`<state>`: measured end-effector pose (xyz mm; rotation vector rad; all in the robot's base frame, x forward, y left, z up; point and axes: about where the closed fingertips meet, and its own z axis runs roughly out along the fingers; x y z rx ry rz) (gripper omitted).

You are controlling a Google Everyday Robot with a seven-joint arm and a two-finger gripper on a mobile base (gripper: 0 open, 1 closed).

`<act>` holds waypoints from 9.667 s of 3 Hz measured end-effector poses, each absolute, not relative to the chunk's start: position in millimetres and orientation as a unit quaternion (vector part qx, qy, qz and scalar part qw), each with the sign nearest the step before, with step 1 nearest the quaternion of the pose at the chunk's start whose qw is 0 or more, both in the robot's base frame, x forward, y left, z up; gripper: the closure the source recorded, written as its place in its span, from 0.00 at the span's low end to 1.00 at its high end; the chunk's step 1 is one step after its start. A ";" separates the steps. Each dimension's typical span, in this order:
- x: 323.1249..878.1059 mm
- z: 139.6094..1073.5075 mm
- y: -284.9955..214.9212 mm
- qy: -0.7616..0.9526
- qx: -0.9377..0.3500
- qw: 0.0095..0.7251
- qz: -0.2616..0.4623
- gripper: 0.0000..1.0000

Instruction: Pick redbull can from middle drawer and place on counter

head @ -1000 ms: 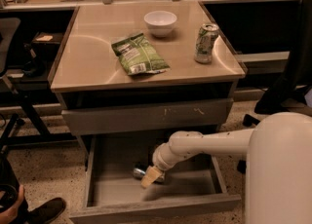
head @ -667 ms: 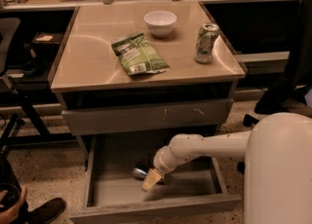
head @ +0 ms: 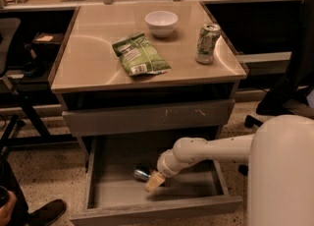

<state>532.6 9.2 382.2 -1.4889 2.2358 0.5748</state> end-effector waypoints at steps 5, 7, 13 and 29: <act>530.3 389.9 11.8 0.801 -0.528 0.190 0.211 1.00; 507.1 468.3 18.3 0.811 -0.503 0.189 0.232 1.00; 443.9 737.9 96.9 0.773 -0.546 0.265 0.186 1.00; 693.9 841.0 173.5 0.775 -0.515 0.336 0.147 1.00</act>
Offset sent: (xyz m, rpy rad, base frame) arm 0.0000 0.0000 0.0000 0.0000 0.0000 0.0000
